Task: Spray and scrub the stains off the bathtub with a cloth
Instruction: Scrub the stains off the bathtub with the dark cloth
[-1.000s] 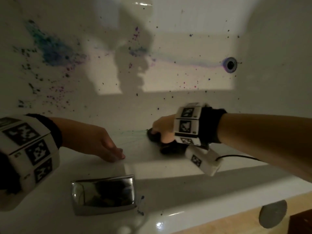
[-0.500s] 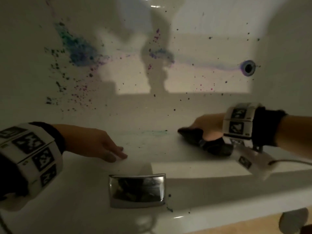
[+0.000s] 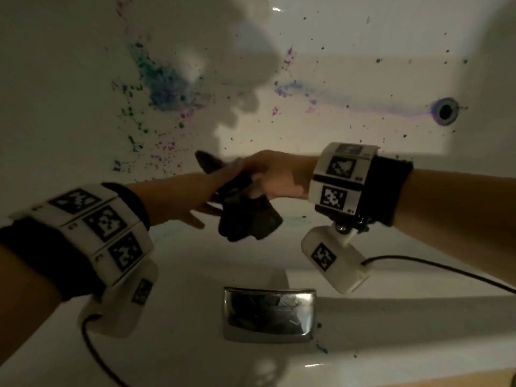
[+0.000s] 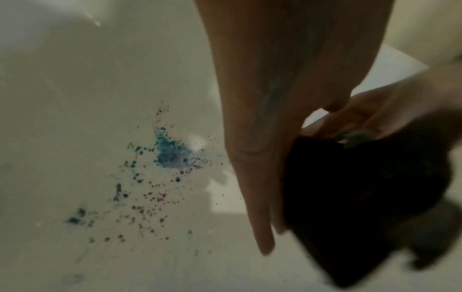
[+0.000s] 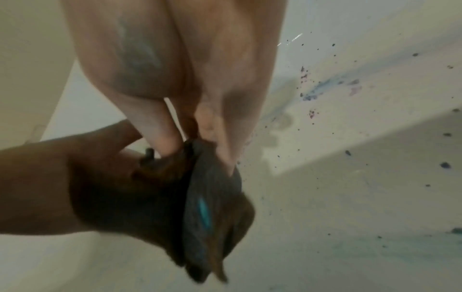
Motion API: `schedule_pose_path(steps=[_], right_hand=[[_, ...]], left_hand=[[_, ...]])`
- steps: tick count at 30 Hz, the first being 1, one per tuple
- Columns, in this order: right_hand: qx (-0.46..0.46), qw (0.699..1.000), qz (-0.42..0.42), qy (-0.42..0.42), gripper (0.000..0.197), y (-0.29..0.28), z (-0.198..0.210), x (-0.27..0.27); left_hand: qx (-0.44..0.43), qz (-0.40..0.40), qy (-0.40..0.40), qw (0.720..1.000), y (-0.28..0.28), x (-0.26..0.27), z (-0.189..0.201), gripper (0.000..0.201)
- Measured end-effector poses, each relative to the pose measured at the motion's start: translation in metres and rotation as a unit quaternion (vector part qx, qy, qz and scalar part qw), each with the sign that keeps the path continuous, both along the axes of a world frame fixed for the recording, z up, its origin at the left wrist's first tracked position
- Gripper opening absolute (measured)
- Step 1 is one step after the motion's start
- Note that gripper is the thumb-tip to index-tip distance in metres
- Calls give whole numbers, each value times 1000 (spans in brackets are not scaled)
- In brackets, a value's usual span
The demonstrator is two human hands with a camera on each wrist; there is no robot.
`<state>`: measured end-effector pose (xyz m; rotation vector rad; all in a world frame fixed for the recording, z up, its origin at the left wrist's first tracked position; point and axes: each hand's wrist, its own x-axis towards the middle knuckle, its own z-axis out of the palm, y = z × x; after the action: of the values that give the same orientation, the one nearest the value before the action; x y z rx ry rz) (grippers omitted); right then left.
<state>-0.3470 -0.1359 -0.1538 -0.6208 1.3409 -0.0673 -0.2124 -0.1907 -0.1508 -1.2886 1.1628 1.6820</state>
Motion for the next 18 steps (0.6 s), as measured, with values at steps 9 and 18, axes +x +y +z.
schedule_pose_path(steps=[9,18], right_hand=[[64,994,11,84,59,41,2,-77],[86,972,207,73,60,80,1,-56]], left_hand=[[-272,-297,122,907,6,-23,-10,32],[-117,-570,297,757,59,-30,-5,41]])
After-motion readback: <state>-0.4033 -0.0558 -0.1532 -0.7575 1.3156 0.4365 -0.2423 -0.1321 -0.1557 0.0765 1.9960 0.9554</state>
